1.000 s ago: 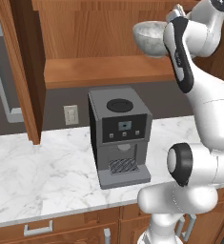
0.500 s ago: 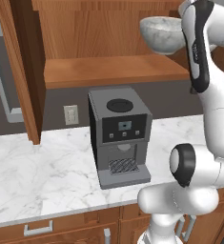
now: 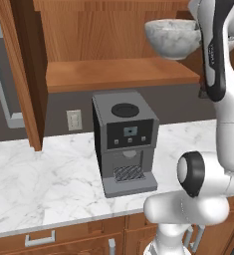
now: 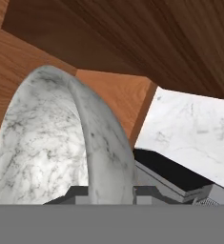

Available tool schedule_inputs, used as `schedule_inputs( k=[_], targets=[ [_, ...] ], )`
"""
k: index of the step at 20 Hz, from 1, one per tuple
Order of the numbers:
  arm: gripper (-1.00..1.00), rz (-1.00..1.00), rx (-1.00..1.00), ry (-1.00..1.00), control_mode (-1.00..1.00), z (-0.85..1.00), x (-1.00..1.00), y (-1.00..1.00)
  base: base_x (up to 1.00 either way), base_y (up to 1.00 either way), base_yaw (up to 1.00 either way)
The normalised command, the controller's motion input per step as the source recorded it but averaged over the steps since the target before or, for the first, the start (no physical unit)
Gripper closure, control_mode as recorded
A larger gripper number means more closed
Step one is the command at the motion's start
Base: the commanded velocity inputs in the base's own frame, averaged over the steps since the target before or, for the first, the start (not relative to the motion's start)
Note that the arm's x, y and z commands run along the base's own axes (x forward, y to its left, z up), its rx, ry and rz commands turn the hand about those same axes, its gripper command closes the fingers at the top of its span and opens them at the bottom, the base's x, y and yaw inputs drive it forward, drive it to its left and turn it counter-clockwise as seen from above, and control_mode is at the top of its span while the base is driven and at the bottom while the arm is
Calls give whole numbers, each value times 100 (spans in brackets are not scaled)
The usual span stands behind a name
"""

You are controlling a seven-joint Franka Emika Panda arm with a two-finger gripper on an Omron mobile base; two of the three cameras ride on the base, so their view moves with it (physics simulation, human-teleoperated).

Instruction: Move the bowls from the cabinet to the plates on the dining table.

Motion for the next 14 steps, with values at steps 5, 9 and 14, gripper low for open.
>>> schedule_inputs(
  k=[5,9,14],
  targets=[
    [100,0,-5,-1,-100,-40,-62,17,0,0,0],
    [100,0,-2,-7,-100,-58,-62,14,0,0,0],
    [100,0,4,-17,-100,-41,-57,23,0,0,0]
  ],
)
